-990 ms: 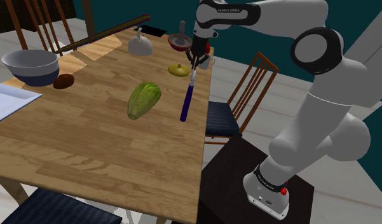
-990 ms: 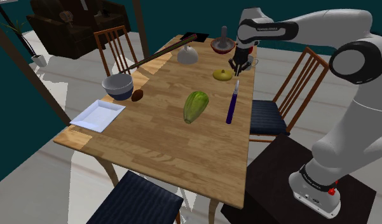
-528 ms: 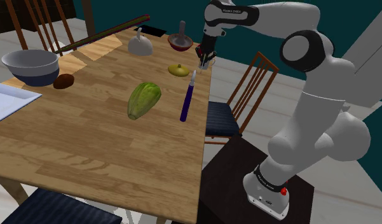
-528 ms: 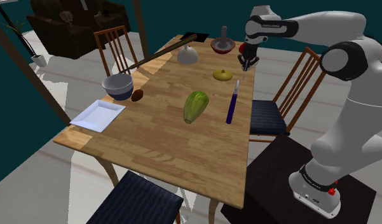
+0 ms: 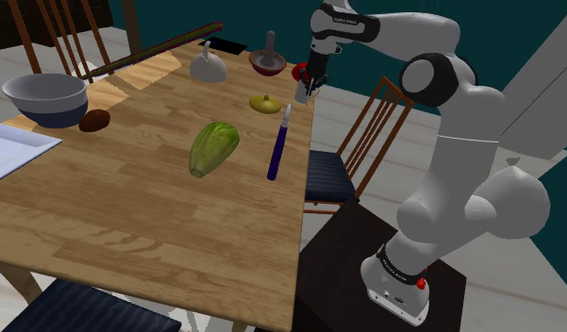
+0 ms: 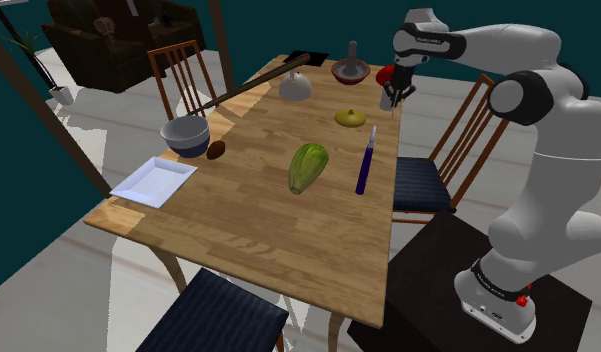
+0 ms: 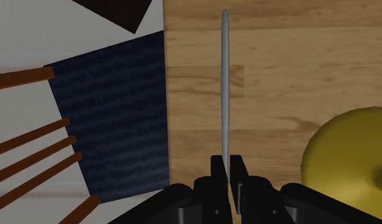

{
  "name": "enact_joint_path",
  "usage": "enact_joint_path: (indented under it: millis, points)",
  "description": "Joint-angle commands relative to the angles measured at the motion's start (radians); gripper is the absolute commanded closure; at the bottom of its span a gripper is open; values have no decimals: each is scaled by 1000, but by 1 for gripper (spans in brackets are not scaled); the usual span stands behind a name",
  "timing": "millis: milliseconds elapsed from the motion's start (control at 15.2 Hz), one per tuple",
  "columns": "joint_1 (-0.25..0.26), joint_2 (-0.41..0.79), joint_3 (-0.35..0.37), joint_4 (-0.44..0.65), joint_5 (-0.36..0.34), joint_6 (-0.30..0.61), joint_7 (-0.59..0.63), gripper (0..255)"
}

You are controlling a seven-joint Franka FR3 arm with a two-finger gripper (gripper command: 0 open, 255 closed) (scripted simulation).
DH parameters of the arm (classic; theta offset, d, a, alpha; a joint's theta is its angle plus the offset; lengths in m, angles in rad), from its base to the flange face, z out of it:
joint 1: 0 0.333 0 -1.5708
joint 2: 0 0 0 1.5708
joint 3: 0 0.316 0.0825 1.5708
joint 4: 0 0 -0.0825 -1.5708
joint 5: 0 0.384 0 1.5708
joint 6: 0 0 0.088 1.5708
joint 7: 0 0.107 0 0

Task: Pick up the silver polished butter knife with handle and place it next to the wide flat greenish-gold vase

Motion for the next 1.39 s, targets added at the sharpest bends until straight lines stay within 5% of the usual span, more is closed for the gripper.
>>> enact_joint_path:
  millis: [0, 1320]
  points:
    - [-3, 1, -1, -23, 0, 25, -3, 255]
    - [-11, 43, -9, -237, -12, 278, 3, 255]
